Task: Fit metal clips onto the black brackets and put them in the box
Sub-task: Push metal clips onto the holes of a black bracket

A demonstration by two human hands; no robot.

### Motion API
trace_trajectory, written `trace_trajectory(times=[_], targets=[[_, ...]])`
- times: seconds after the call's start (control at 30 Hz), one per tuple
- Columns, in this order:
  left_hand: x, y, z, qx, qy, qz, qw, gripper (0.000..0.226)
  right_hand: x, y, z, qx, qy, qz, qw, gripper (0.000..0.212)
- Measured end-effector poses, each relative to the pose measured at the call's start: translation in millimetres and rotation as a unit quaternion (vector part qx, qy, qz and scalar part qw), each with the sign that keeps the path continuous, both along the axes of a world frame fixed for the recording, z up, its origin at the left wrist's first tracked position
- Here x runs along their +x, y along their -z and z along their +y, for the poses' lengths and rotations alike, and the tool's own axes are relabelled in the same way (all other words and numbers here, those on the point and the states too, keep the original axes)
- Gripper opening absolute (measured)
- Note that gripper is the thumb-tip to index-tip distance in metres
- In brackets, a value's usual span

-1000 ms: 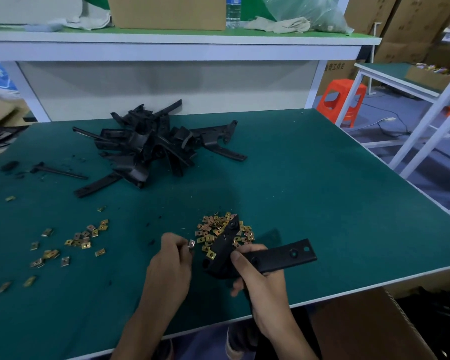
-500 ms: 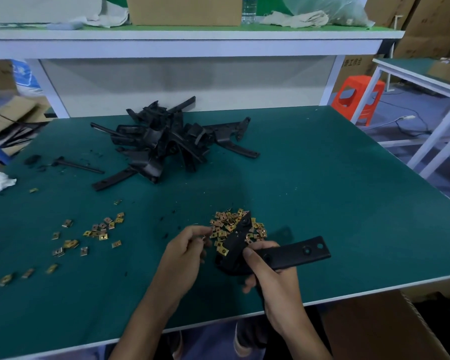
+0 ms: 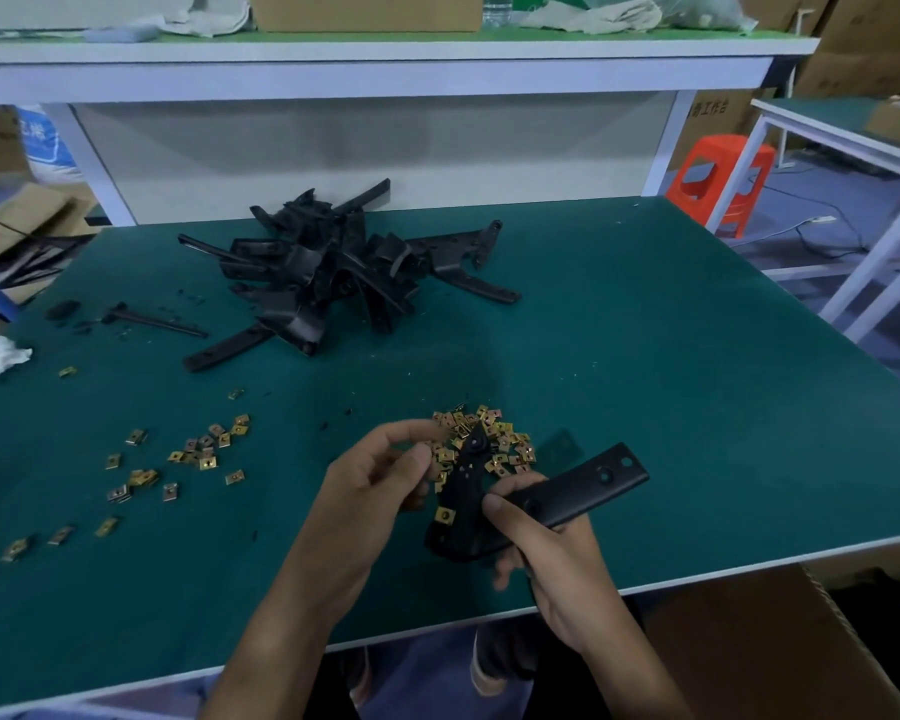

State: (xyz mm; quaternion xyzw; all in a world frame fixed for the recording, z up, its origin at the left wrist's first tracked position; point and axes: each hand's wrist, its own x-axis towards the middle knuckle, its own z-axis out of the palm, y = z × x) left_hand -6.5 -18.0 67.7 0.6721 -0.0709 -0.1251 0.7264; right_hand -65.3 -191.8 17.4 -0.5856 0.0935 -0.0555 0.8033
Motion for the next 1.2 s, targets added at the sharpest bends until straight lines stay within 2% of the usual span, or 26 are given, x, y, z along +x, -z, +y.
trace_trajectory(times=[0.1, 0.27, 0.53, 0.93, 1.07, 1.2], targets=[[1, 1, -1, 0.001, -0.014, -0.002, 1.0, 0.024, 1, 0, -1, 0.006, -0.004, 0.004, 1.0, 0.01], [0, 2, -3, 0.044, -0.01, -0.033, 0.998, 0.02, 0, 0, -2, 0.011, -0.013, 0.007, 1.0, 0.022], [-4, -2, -5, -0.041, 0.01, 0.058, 0.997, 0.022, -1, 1, -3, 0.008, -0.025, -0.008, 1.0, 0.024], [-5, -3, -10, -0.036, -0.019, 0.108, 0.993, 0.013, -2, -2, -2, -0.009, -0.031, -0.004, 0.999, 0.024], [-2, -4, -5, -0.023, -0.004, 0.11, 0.994, 0.011, -1, 0, -3, -0.044, -0.046, -0.002, 0.998, 0.027], [2, -3, 1, -0.035, 0.024, 0.139, 0.989, 0.013, 1, -2, -6, -0.035, -0.082, 0.015, 0.996, 0.023]])
